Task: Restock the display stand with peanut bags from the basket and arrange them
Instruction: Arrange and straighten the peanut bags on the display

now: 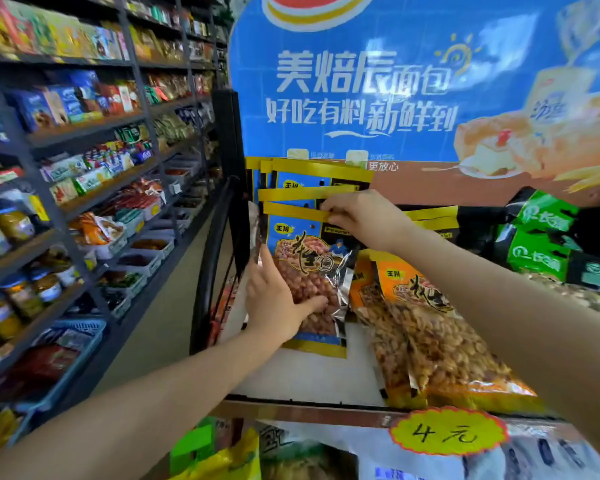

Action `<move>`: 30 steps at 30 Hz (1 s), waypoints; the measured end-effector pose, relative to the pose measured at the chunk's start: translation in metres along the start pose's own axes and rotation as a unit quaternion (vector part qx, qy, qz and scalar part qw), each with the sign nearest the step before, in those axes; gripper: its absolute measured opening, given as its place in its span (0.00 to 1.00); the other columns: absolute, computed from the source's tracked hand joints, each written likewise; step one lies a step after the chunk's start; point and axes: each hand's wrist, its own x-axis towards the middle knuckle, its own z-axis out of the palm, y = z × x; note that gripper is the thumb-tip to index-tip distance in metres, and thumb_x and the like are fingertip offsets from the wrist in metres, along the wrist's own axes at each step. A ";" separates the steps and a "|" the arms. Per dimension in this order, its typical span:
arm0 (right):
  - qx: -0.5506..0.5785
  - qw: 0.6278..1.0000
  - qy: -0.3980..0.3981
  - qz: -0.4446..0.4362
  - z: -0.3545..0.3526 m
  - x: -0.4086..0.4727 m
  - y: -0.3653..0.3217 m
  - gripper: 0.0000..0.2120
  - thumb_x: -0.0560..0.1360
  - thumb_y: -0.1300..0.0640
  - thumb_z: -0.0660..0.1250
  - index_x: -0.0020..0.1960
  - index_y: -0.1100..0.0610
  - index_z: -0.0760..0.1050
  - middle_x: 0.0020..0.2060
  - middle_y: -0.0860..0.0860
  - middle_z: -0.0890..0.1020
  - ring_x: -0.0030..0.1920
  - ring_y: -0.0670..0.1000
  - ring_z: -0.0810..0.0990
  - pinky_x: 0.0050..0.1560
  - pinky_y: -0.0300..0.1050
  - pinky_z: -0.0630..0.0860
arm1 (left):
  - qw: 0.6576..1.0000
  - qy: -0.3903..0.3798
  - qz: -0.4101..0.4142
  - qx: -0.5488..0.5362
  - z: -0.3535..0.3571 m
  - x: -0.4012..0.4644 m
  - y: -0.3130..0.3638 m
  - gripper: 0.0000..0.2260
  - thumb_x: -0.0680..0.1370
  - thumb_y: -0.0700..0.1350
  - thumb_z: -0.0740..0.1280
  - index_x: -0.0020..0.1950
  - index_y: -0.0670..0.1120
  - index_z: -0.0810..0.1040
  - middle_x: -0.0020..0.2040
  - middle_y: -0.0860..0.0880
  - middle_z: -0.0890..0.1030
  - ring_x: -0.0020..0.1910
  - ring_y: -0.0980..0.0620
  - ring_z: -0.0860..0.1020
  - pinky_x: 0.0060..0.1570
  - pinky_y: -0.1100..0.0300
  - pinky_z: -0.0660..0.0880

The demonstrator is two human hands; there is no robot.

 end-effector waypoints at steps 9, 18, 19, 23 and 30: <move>-0.015 0.987 -0.114 0.116 -0.023 -0.063 0.066 0.14 0.80 0.58 0.57 0.62 0.59 0.73 0.59 0.57 0.78 0.59 0.58 0.76 0.57 0.49 0.71 | 0.947 0.011 0.275 0.167 0.000 -0.026 0.006 0.35 0.75 0.50 0.65 0.74 0.51 0.46 0.77 0.43 0.47 0.75 0.45 0.41 0.69 0.49 0.38; 0.036 0.984 -0.173 -0.030 -0.032 -0.075 0.085 0.12 0.77 0.59 0.62 0.37 0.63 0.68 0.32 0.51 0.68 0.36 0.52 0.67 0.36 0.45 0.61 | 0.978 -0.204 0.035 -0.035 0.009 -0.063 0.072 0.10 0.81 0.48 0.54 0.47 0.45 0.71 0.41 0.47 0.74 0.33 0.54 0.70 0.34 0.59 0.67; 0.028 0.985 -0.163 -0.039 -0.034 -0.076 0.087 0.13 0.77 0.59 0.63 0.35 0.58 0.66 0.31 0.49 0.67 0.36 0.52 0.66 0.36 0.45 0.61 | 0.977 -0.198 -0.003 -0.082 0.012 -0.064 0.080 0.10 0.81 0.50 0.53 0.49 0.47 0.71 0.45 0.48 0.73 0.39 0.54 0.72 0.42 0.57 0.70; -0.037 0.991 -0.116 -0.049 -0.027 -0.073 0.100 0.08 0.76 0.55 0.64 0.50 0.59 0.76 0.54 0.57 0.74 0.57 0.58 0.71 0.57 0.51 0.69 | 0.949 -0.183 -0.090 -0.241 0.025 -0.066 0.109 0.24 0.79 0.59 0.50 0.72 0.50 0.62 0.71 0.53 0.66 0.70 0.52 0.63 0.67 0.56 0.60; 0.007 0.995 -0.093 -0.029 -0.017 -0.068 0.106 0.20 0.75 0.49 0.65 0.61 0.60 0.71 0.61 0.59 0.73 0.61 0.60 0.70 0.59 0.49 0.67 | 0.959 -0.087 -0.077 -0.257 0.059 -0.077 0.127 0.35 0.71 0.49 0.72 0.71 0.42 0.59 0.61 0.52 0.69 0.52 0.59 0.73 0.41 0.72 0.73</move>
